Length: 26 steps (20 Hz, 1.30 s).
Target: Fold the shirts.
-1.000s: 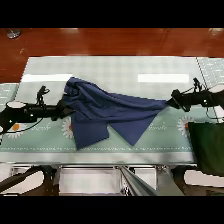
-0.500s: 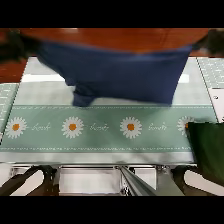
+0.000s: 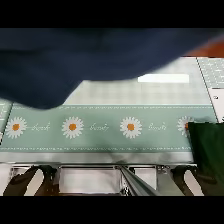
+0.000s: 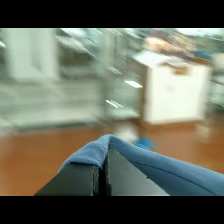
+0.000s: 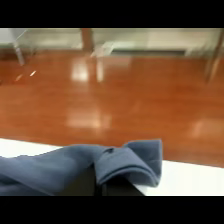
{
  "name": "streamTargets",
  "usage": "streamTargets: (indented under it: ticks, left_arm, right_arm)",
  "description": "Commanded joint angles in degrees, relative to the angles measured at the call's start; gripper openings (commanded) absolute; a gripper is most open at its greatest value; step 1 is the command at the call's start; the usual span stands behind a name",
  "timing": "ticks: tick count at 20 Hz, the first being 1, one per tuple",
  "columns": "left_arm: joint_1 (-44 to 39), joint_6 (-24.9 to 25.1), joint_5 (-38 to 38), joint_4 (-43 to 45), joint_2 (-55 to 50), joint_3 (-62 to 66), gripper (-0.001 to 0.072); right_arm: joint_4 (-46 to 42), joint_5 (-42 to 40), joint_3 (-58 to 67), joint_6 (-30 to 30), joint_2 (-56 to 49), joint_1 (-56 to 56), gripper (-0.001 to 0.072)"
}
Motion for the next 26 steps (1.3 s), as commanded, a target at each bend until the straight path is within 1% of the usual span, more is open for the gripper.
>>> streamTargets:
  ticks: [1,3,4,5,7,9,10,11,12,14,16,17,20,22,24,26]
  left_arm:
    - [0.22,-4.74,-2.12,12.79,6.69,2.05,0.0024]
    - [0.22,-11.87,-9.84,17.03,7.61,2.03,0.0024]
    - [0.22,-13.09,-14.27,17.31,7.52,1.55,0.0024]
    - [0.2,-13.29,-16.22,16.96,7.56,-0.31,0.0024]
    - [0.2,-13.22,-16.81,14.51,7.54,-6.86,0.0024]
    - [0.2,-12.79,-16.57,11.34,7.52,-16.94,0.0024]
    - [0.13,-12.31,-15.28,9.99,7.52,-23.28,0.0024]
    - [-0.24,-11.72,-12.52,9.25,7.52,-29.51,0.0024]
    - [-0.98,-11.52,-8.22,9.25,7.32,-36.06,0.0024]
    - [-3.21,-11.04,0.07,9.27,5.29,-46.4,0.0024]
    - [-6.58,-11.08,8.68,9.27,1.55,-53.24,0.0024]
    - [-8.57,-11.08,13.51,9.31,-0.87,-55.23,0.0024]
    - [-13.64,-11.15,27.26,9.22,-10.93,-55.52,0.0024]
    - [-15.93,-11.13,33.94,8.07,-16.96,-53.79,0.0025]
    - [-17.75,-11.15,36.2,6.51,-22.01,-51.56,0.0025]
    - [-18.93,-11.15,35.74,4.85,-25.53,-49.59,0.0026]
  right_arm:
    - [-3.82,5.2,-1.33,2.38,7.65,0.02,0.0029]
    - [-2.99,6.84,-5.35,3.41,10.62,0.02,0.0029]
    - [-2.99,7.17,-7.8,3.69,11.82,0.02,0.0029]
    - [-2.97,7.15,-10.62,4.26,12.83,0.0,0.0029]
    - [-1.77,7.17,-18.01,4.31,14.1,0.02,0.0029]
    - [2.69,6.8,-26.34,3.72,14.16,0.02,0.0029]
    - [4.17,5.29,-30.84,3.1,14.01,0.02,0.0029]
    - [4.85,2.84,-35.76,2.97,13.55,0.02,0.0029]
    - [4.96,0.31,-40.09,2.12,12.52,0.02,0.0029]
    - [5.05,-4.11,-47.54,-0.94,8.07,0.02,0.0029]
    - [6.49,-8.24,-51.58,-4.66,0.11,0.02,0.0029]
    - [8.81,-11.02,-51.82,-6.78,-5.25,0.02,0.0029]
    - [21.03,-19.45,-48.68,-12.79,-21.29,0.02,0.0029]
    - [29.7,-22.18,-43.63,-14.12,-31.98,0.02,0.0029]
    - [37.11,-21.57,-37.75,-14.03,-41.31,0.22,0.0029]
    - [41.24,-20.37,-32.59,-13.31,-47.95,1.05,0.003]
